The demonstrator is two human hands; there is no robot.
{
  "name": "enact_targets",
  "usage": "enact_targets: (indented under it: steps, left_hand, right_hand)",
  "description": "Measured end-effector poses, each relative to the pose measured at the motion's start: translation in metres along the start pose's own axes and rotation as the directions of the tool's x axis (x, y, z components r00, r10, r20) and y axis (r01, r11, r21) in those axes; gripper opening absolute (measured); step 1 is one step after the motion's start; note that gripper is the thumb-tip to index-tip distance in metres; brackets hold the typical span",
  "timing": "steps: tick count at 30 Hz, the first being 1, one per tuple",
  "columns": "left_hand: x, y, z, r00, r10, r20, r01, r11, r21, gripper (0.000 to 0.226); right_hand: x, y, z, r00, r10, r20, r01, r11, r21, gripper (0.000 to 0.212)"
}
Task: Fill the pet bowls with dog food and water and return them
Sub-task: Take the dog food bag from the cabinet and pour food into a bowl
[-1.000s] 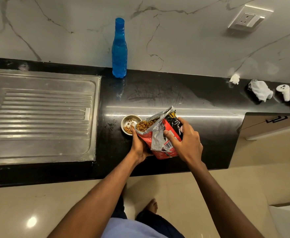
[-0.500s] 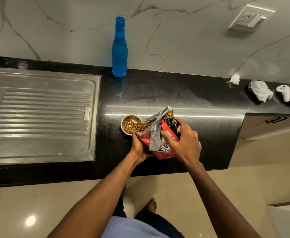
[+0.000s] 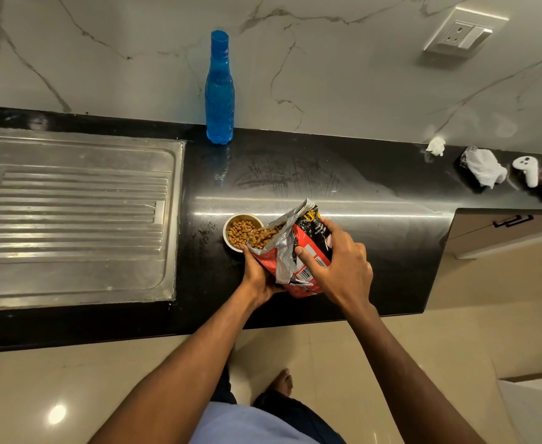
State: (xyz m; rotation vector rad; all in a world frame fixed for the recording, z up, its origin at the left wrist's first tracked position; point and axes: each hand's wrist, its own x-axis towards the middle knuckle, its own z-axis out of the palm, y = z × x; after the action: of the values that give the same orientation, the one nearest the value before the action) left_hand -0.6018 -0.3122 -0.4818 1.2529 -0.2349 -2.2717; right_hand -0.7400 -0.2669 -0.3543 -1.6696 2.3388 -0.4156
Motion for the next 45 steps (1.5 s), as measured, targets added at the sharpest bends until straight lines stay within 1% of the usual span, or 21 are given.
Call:
enact_targets:
  steps: [9,20,25,27,32,36,38,39,42,45]
  left_hand:
    - [-0.003,0.000,0.000,1.000,0.003,-0.008,-0.003,1.000,0.000,0.113]
    - [-0.006,0.005,0.005,0.999,0.030,-0.037,-0.029,0.999,0.026,0.110]
    - [-0.004,0.007,0.003,0.998,0.046,-0.042,-0.044,0.998,0.051,0.116]
    - [-0.006,0.009,0.003,0.998,0.046,-0.037,-0.044,0.997,0.059,0.116]
    - [-0.018,0.012,0.011,0.996,0.091,-0.023,-0.089,0.994,0.065,0.103]
    - [-0.022,0.012,0.014,0.989,0.146,-0.036,-0.143,0.987,0.077,0.107]
    - [-0.025,0.013,0.017,0.980,0.195,-0.051,-0.189,0.977,0.096,0.102]
    - [-0.026,0.013,0.018,0.972,0.225,-0.059,-0.219,0.970,0.103,0.098]
    - [-0.032,0.015,0.023,0.945,0.322,-0.064,-0.313,0.942,0.125,0.089]
    - [-0.037,0.017,0.024,0.916,0.393,-0.076,-0.369,0.904,0.217,0.083]
  right_hand:
    - [-0.001,0.006,0.003,1.000,-0.007,-0.014,0.008,1.000,0.008,0.093]
    - [-0.006,0.024,0.007,0.998,0.015,-0.054,-0.009,0.994,0.111,0.094]
    - [-0.007,0.028,0.010,0.998,0.013,-0.057,-0.004,0.990,0.143,0.092]
    - [-0.008,0.030,0.011,0.998,0.011,-0.064,0.000,0.985,0.170,0.091]
    - [-0.011,0.041,0.013,0.997,0.013,-0.075,0.007,0.966,0.257,0.091]
    - [-0.014,0.051,0.017,0.996,0.019,-0.084,0.010,0.940,0.340,0.094]
    - [-0.015,0.058,0.022,0.997,0.025,-0.079,0.010,0.908,0.418,0.092]
    - [-0.015,0.061,0.025,0.997,0.026,-0.079,0.015,0.880,0.475,0.088]
    - [-0.020,0.068,0.034,0.996,0.042,-0.076,0.021,0.732,0.681,0.076]
    - [-0.027,0.074,0.047,0.995,0.081,-0.049,-0.008,0.589,0.808,0.073]
